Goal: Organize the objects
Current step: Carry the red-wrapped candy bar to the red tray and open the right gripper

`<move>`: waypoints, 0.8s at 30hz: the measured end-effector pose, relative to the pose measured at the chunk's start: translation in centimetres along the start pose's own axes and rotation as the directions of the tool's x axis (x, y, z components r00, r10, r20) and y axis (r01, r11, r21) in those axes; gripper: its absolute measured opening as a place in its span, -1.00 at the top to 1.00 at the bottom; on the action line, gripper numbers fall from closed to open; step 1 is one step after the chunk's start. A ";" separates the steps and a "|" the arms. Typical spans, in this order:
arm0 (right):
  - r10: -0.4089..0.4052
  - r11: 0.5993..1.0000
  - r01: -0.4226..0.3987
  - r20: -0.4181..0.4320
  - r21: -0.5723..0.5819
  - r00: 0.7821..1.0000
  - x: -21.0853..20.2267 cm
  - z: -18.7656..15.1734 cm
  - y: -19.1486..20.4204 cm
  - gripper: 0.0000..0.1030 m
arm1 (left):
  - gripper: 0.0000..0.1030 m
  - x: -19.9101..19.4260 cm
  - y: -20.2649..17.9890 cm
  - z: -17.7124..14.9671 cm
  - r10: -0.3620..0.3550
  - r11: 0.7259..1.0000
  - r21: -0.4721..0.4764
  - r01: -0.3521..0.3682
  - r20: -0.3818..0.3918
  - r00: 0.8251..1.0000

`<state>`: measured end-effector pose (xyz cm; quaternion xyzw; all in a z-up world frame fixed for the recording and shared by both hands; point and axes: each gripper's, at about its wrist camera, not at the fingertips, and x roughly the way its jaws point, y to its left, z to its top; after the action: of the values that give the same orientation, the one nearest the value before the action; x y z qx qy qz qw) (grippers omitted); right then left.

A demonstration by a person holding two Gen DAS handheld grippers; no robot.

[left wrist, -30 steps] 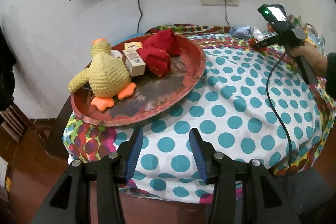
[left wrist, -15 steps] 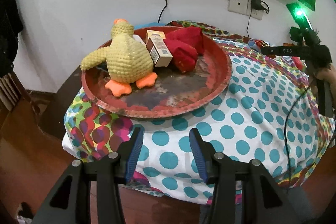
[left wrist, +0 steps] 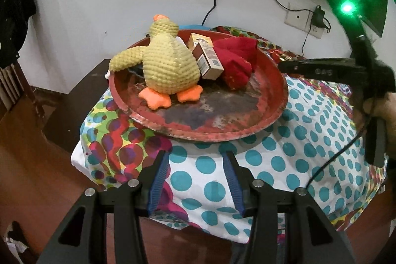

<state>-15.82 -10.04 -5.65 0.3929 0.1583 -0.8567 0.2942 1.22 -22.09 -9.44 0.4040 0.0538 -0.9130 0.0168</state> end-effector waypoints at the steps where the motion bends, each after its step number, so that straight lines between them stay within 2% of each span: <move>1: -0.005 1.000 0.005 -0.004 -0.001 1.000 0.4 0.2 0.1 0.61 | 0.09 0.0 0.1 0.0 -0.001 1.000 -0.005 0.001 0.000 1.000; 9: -0.079 0.996 0.078 -0.018 -0.050 0.997 2.4 0.8 0.6 0.60 | 0.09 0.4 0.3 0.0 0.002 1.000 -0.008 -0.002 -0.016 1.000; 24: -0.099 0.993 0.097 -0.025 -0.061 0.995 4.1 1.4 1.4 0.59 | 0.09 0.7 -0.1 -0.1 0.003 1.000 0.001 -0.003 -0.031 1.000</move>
<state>-17.84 -13.40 -7.92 0.3875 0.2069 -0.8596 0.2609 0.82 -22.01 -10.08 0.4183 0.0527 -0.9066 0.0172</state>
